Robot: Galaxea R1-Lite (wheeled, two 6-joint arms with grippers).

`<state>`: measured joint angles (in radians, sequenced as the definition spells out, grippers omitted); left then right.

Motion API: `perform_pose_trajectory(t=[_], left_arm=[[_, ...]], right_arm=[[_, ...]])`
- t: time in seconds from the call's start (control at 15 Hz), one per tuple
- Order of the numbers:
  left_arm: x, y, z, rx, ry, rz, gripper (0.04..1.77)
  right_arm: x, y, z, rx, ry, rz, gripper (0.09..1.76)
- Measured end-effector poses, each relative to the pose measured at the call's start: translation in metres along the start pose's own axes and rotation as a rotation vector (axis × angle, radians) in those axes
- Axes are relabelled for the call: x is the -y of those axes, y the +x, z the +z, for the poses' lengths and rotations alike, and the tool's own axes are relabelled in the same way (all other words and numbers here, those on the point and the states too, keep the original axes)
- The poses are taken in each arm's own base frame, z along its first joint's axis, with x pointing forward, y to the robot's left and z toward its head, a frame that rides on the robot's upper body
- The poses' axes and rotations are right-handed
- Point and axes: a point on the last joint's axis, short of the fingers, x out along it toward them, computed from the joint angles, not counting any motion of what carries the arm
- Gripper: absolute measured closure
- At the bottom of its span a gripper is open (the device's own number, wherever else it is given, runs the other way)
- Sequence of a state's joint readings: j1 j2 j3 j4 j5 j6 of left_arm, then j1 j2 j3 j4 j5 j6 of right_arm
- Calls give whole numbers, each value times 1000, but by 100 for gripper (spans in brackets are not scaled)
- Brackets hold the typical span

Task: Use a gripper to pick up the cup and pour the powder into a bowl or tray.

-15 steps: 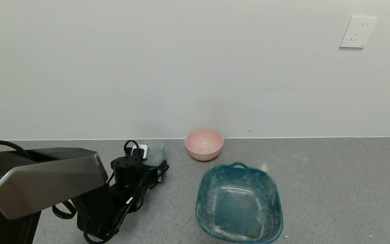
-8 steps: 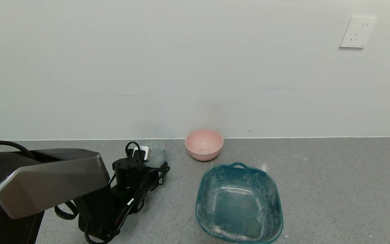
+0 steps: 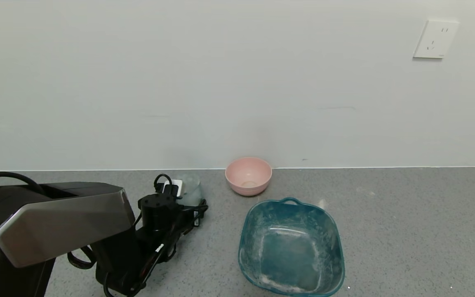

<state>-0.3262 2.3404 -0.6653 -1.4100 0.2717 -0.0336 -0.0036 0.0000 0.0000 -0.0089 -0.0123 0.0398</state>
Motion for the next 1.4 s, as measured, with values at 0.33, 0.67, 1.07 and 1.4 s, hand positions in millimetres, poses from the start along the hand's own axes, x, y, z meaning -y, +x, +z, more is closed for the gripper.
perform_pose_trajectory(t=[0.33, 0.67, 1.07, 1.4], left_arm=[[-2, -7, 4, -19, 7, -10, 20], [-9, -35, 31, -76, 29, -10, 15], [-27, -103, 87, -77, 32, -7, 12], [-47, -180, 122, -79, 33, -11, 11]], right_arm=[[0, 0, 0, 0, 0, 0, 14], [0, 0, 0, 0, 0, 0, 14], [0, 0, 0, 0, 0, 0, 14], [0, 0, 0, 0, 0, 0, 14]])
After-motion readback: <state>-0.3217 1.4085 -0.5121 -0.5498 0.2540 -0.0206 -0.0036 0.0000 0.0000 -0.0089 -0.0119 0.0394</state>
